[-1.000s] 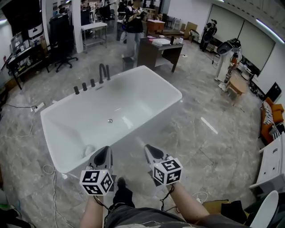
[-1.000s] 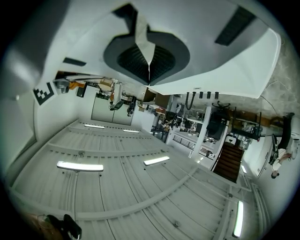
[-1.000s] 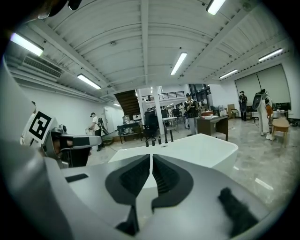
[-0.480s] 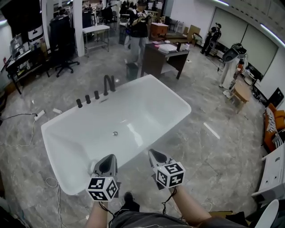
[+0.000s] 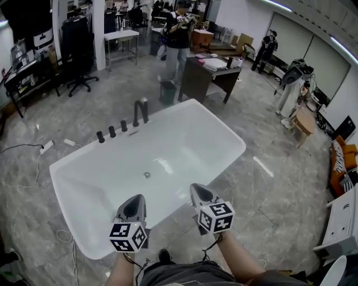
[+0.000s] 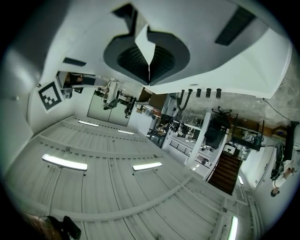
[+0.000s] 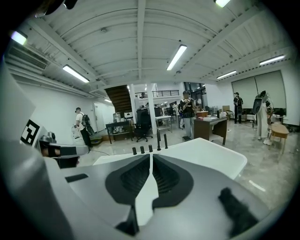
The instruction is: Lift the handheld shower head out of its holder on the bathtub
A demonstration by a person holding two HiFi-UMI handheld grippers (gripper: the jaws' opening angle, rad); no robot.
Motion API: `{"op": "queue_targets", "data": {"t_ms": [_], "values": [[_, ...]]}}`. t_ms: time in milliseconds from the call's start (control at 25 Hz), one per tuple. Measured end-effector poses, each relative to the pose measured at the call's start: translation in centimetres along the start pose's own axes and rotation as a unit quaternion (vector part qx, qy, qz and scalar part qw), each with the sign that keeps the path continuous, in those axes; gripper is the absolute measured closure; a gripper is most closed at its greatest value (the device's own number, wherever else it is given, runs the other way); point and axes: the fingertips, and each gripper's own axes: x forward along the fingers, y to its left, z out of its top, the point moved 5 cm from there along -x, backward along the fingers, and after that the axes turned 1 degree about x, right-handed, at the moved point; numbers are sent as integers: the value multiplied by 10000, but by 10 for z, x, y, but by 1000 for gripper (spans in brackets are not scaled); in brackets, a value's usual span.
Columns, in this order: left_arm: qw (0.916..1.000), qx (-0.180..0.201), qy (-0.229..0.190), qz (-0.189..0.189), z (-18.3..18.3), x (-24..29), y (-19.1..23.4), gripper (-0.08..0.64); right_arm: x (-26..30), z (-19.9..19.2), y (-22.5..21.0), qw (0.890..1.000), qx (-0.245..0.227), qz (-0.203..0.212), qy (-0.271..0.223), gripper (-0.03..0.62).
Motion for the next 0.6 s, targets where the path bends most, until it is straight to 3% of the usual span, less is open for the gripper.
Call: {"op": "queue_targets", "data": {"t_ms": [320,600], "values": [[10000,-76,0,-2,12,25,28,545,27,15,-20,9997,41,-250,-5,561],[9995,-90,-120,264,20,38,39,545,52,32,-54,9995,66,-245,-197,560]]}}
